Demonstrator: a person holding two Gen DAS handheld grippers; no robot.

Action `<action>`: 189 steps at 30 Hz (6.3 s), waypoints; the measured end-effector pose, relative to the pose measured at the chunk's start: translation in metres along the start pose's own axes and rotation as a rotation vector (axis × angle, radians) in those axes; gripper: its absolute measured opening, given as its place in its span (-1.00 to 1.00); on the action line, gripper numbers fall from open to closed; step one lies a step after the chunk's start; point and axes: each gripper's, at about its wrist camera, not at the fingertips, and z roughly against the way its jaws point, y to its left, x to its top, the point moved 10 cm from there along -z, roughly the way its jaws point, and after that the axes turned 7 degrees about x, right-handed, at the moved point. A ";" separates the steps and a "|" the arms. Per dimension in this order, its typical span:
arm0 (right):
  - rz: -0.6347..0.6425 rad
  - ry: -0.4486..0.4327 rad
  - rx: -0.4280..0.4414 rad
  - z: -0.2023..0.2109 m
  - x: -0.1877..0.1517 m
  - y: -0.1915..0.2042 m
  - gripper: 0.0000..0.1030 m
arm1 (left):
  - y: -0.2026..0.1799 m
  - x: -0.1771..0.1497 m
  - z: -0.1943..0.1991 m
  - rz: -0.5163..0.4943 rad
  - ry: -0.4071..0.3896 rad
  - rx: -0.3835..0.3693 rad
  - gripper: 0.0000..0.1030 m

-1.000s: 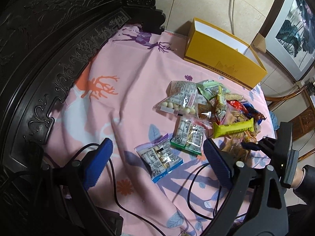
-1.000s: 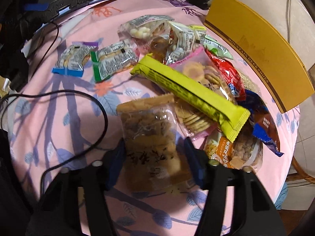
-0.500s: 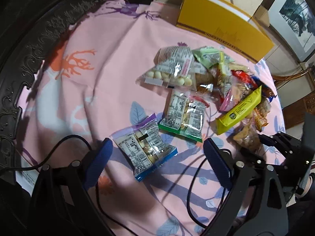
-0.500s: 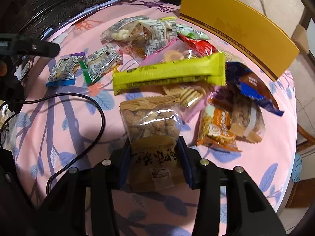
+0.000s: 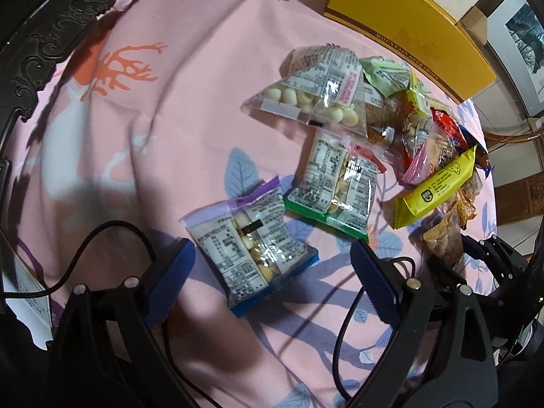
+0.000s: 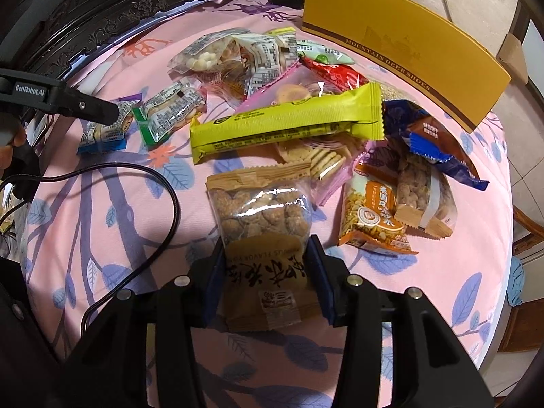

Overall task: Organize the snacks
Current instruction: 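Grasp the brown nut packet with the right tool while the left tool grasps the white blue-edged packet, then carry both packets into the yellow box and open both tools, then move both open tools back to the snack pile, then grasp the orange square packet with the right tool while the left tool grasps the yellow bar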

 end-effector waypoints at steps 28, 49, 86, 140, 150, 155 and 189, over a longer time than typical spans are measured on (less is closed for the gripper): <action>-0.008 -0.010 -0.036 0.016 -0.003 -0.002 -0.18 | 0.008 0.006 0.013 0.027 -0.034 0.009 -0.07; -0.104 -0.326 -0.155 0.139 0.083 -0.055 -0.19 | -0.057 0.100 0.144 -0.114 -0.364 -0.138 -0.07; -0.323 -0.509 -0.307 0.133 0.297 -0.248 0.40 | -0.216 0.368 0.099 -0.159 -0.480 -0.125 0.92; -0.434 -0.017 -0.010 0.007 0.014 -0.092 0.30 | -0.074 0.079 0.064 -0.115 -0.254 -0.115 0.92; -0.404 -0.033 -0.070 0.011 0.005 -0.088 -0.06 | -0.089 0.064 0.050 -0.213 -0.229 -0.113 0.92; -0.455 -0.037 -0.041 0.021 -0.013 -0.081 -0.06 | -0.133 0.051 0.045 -0.402 -0.238 -0.134 0.91; -0.520 -0.074 -0.045 0.044 -0.031 -0.082 -0.05 | -0.181 0.041 0.024 -0.613 -0.246 -0.137 -0.58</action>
